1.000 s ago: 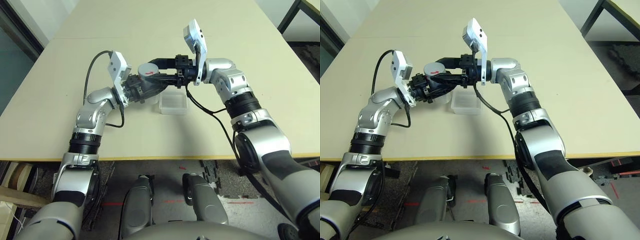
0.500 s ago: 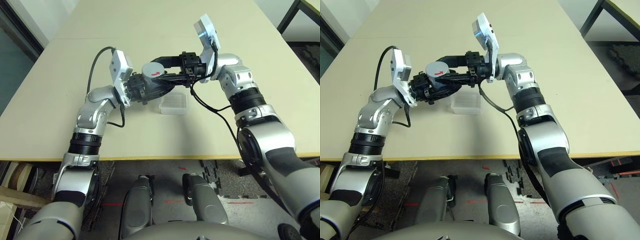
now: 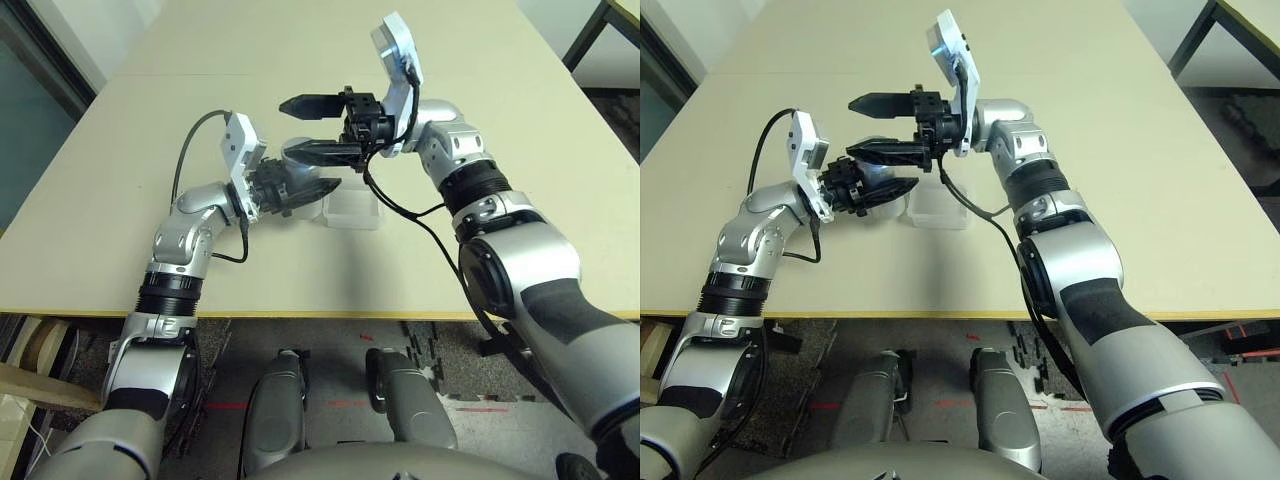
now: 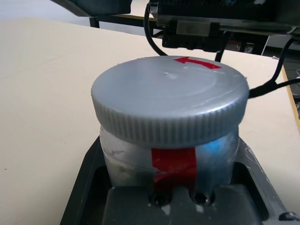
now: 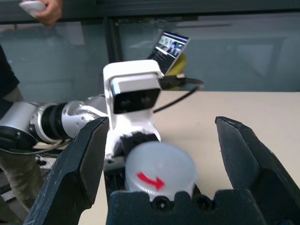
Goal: Pour the medicine from the bottle into the box.
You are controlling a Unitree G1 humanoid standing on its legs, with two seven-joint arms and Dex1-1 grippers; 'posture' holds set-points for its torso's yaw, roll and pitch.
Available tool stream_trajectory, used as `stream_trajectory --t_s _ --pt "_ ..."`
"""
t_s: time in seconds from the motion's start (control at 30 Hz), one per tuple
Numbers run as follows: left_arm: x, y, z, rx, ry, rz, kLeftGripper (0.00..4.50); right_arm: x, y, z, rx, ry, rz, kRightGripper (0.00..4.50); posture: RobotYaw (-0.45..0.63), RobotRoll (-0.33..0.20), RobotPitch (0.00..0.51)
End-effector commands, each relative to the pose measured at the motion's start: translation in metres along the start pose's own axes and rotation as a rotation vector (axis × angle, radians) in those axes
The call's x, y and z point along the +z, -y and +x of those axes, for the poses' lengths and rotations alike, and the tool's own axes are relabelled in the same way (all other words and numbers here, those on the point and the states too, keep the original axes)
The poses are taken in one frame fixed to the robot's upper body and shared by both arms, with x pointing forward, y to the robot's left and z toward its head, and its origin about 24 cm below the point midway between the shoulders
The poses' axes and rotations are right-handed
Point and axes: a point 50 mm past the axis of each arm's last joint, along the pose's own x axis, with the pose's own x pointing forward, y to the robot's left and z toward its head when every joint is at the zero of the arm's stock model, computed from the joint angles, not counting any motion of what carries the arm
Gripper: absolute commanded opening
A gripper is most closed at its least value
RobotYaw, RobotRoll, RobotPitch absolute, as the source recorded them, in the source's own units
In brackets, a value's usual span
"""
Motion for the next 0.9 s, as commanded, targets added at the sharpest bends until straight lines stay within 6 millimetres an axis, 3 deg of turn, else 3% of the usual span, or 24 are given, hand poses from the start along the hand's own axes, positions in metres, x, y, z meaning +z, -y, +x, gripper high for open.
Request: stream_trajectory --t_s 0.03,0.9 --pt "-0.001 -0.002 0.001 -0.002 -0.02 0.004 2.64 0.002 0.0 -0.004 0.007 -0.035 -0.035 4.5 -0.05 0.0 0.146" --pt "0.004 -0.003 0.009 -0.011 -0.01 0.033 2.64 -0.012 -0.001 0.015 -0.033 -0.109 -0.062 4.5 -0.05 0.0 0.141"
